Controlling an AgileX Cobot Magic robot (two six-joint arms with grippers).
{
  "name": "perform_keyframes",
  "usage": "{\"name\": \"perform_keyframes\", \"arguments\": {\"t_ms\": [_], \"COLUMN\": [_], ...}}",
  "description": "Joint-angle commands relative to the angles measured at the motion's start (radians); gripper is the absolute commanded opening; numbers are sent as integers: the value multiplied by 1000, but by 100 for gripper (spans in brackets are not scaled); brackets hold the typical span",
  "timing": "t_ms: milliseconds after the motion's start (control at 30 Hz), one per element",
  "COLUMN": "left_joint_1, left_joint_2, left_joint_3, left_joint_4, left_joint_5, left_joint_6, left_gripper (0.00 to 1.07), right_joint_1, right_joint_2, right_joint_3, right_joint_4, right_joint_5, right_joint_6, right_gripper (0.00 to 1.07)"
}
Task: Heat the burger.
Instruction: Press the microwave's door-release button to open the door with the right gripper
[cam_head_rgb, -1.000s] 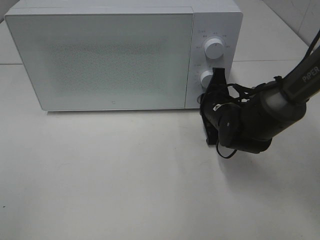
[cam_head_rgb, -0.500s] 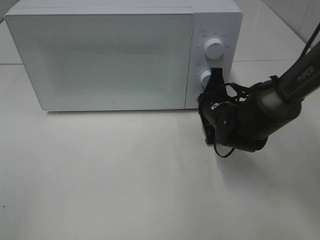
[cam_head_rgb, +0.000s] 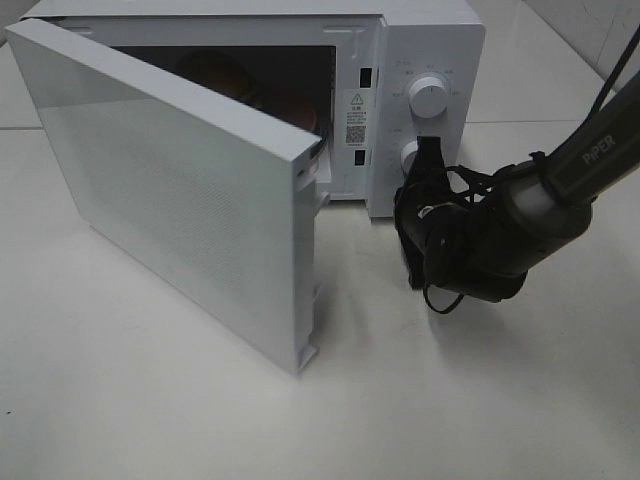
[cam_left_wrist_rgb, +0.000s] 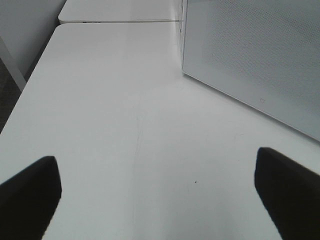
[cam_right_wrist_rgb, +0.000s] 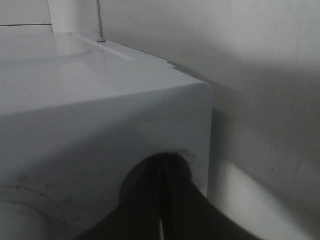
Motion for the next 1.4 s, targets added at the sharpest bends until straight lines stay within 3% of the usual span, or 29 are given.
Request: {"name": "perform_keyframes", "arguments": {"t_ms": [33, 367, 933, 1100, 1400], "left_joint_1": [1, 1, 1, 1, 1], "left_joint_2": [-20, -20, -20, -20, -20], "left_joint_3": [3, 3, 3, 3, 3], "left_joint_4": [-2, -2, -2, -2, -2], "left_joint_5": [-9, -9, -9, -9, -9], "left_joint_6": [-8, -8, -8, -8, -8], "left_gripper": [100, 100, 100, 100, 100], "right_joint_1": [-29, -29, 18, 18, 17], "right_joint_2": [-23, -77, -175, -284, -448], "right_joint_3": [-27, 34, 190, 306, 393], "right_joint_4": [-61, -104, -118, -164, -167], "right_joint_5": [-116, 25, 33, 55, 247], "right_joint_6": [-18, 39, 50, 15, -149], "right_gripper": [0, 0, 0, 0, 0]}}
